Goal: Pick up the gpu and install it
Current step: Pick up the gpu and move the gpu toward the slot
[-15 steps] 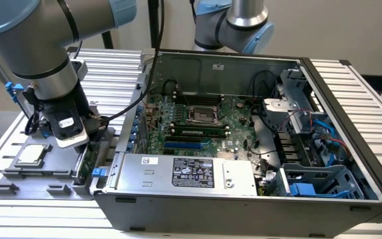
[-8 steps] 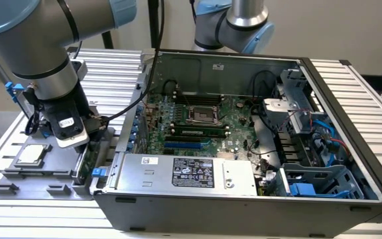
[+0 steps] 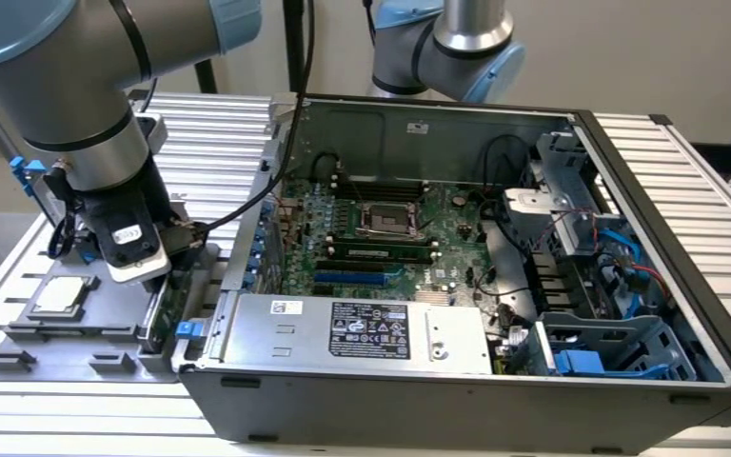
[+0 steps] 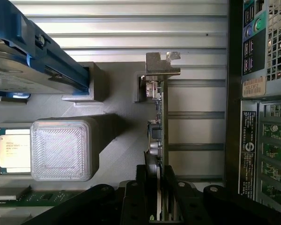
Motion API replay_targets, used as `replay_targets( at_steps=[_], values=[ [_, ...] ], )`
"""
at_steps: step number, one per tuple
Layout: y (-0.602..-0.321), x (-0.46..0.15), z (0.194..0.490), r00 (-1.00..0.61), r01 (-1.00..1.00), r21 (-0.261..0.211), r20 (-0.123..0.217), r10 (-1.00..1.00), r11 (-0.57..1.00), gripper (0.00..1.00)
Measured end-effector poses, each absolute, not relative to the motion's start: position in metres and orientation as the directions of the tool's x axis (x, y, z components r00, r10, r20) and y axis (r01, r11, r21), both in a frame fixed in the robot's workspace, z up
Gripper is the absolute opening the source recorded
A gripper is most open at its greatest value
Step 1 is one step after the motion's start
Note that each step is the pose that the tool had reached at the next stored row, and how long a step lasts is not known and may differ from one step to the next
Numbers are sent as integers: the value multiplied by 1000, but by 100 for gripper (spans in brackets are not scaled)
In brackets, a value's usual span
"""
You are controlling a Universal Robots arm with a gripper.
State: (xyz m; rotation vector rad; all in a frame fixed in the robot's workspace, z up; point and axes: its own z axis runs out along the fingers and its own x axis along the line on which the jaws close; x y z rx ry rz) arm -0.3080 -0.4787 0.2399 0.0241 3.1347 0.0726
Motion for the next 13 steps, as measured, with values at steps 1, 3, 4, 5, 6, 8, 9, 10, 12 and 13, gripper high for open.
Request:
replay_targets(
  at_steps=[1,3,4,5,6,8,9,10,12,13],
  values=[
    [-479,-308,240,-1000,15,46,-6,15,999,27],
    [-479,-308,240,-1000,15,46,-6,15,999,27],
    [-479,-308,240,-1000,15,46,-6,15,999,27],
    [-479,-308,241,-1000,15,46,-5,15,999,27],
    [-479,-309,241,-1000,15,46,-5,15,999,27],
    [-479,-309,244,-1000,15,46,-5,15,999,27],
    [-479,-309,245,-1000,15,46,-5,15,999,27],
    [-479,-309,247,-1000,15,46,-5,15,999,27],
    [-479,-309,251,-1000,15,46,-5,15,999,27],
    [-479,-309,253,-1000,15,46,-5,15,999,27]
  ],
)
